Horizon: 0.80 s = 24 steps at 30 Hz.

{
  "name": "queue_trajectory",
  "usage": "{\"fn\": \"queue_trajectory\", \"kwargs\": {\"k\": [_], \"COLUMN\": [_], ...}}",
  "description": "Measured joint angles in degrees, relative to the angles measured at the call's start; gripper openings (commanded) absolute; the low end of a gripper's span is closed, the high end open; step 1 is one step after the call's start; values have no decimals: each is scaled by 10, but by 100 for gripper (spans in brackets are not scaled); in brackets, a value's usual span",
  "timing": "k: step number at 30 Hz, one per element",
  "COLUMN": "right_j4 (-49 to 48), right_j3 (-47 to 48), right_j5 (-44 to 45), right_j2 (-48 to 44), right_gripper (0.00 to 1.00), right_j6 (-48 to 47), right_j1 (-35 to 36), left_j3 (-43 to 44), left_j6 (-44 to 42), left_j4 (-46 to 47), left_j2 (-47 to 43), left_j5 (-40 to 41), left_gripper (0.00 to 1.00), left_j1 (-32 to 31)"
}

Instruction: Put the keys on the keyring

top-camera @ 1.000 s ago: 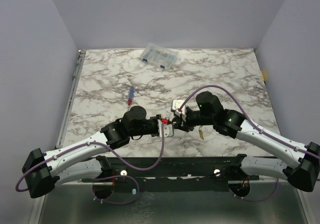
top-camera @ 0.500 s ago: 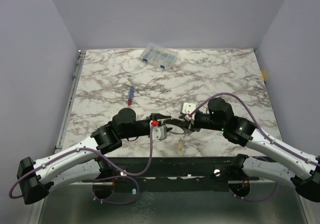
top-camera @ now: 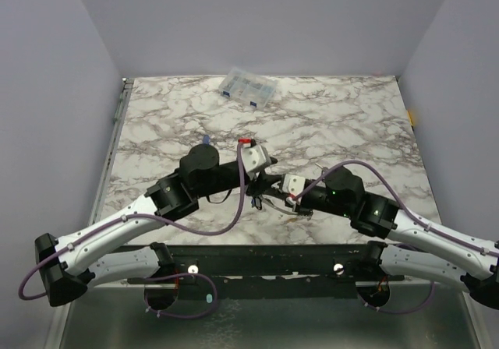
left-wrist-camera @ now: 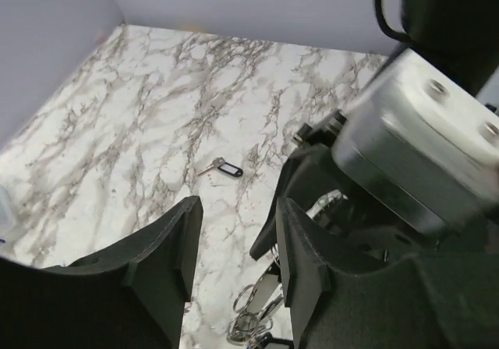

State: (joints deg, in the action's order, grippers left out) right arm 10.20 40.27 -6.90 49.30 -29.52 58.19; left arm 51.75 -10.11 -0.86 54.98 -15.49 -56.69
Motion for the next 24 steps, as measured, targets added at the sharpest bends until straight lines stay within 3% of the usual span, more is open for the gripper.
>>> {"fn": "queue_trajectory", "kwargs": {"k": [9, 15, 20, 24], "right_j4": [-29, -31, -33, -39], "right_j3": [-1, -1, -1, -1], "right_j5": [39, 68, 90, 106], "right_j2": [-18, -21, -22, -23], "right_gripper": [1, 1, 1, 1], "right_j6": [-16, -17, -16, -16], "right_j1": [22, 26, 26, 26], "left_j3": [124, 143, 159, 170], "left_j6": [119, 152, 167, 171], "left_j4": [-109, -150, -163, -188], "left_j2": [115, 126, 125, 127], "left_j5": [25, 30, 18, 5], "left_gripper": [41, 43, 36, 38], "left_j1": [0, 5, 4, 4]}}
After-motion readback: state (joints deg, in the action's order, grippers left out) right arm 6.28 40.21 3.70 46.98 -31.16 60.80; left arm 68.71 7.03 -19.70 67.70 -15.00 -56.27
